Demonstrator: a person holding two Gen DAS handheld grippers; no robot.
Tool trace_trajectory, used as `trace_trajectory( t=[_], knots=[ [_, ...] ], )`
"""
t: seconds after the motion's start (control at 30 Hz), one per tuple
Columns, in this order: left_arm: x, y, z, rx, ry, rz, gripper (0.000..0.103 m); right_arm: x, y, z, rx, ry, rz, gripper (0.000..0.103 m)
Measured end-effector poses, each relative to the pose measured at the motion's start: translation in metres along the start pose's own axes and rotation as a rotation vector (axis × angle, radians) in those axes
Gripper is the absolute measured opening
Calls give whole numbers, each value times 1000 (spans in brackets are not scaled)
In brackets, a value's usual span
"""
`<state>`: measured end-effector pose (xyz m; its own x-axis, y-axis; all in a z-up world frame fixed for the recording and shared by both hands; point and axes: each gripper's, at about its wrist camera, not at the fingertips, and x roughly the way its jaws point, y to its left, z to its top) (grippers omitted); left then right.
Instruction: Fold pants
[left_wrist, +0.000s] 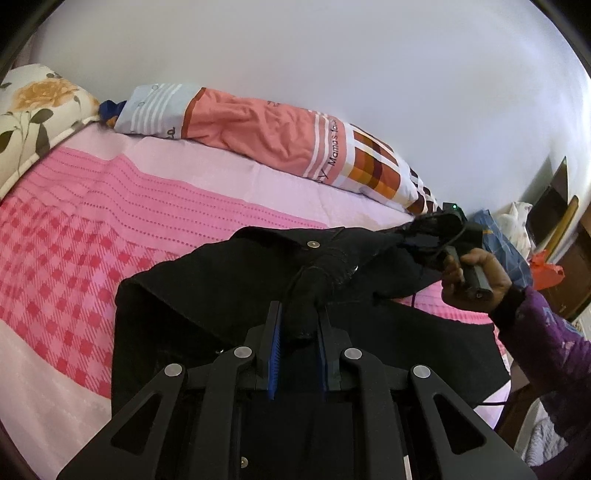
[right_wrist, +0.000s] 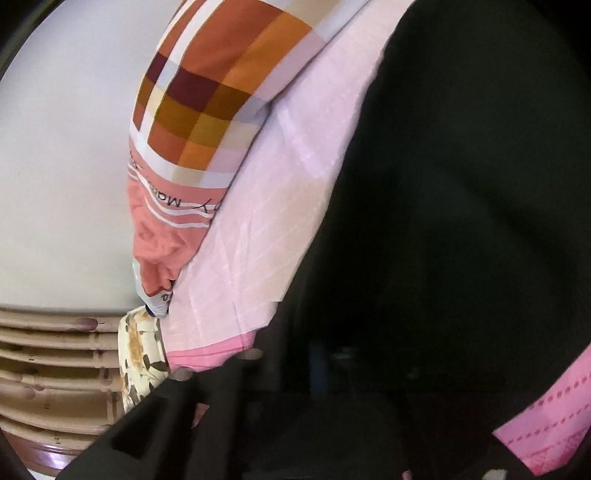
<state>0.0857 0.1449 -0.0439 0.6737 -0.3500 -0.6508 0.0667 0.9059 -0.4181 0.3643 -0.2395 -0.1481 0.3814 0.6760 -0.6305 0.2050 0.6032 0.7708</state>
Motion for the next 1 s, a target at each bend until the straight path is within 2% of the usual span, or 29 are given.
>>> trace_trajectory(
  t=[0.13,0.3,0.47,0.5,0.67,0.83,0.9,1.0],
  knots=[
    [-7,4,7,-7,-5,29,17,-24,16,-28,-130,-75,2,7],
    [-28,16,6,-44,14,60,17,-80,15,-98,-194,-103,59,7],
    [-45,28,-17,-92,63,96,17,-113,-24,-176,-143,-37,72,7],
    [-48,29,-22,-98,68,103,17,-112,-35,-197,-116,-5,57,7],
    [-60,37,-53,-118,107,148,18,-108,-87,-255,11,89,43,7],
    [-57,41,-82,-88,170,215,21,-91,-111,-276,87,152,58,6],
    [-56,39,-90,-54,183,277,27,-89,-112,-277,78,155,65,6],
    [-58,45,-98,-48,206,379,28,-88,-118,-278,94,161,113,9]
  ],
)
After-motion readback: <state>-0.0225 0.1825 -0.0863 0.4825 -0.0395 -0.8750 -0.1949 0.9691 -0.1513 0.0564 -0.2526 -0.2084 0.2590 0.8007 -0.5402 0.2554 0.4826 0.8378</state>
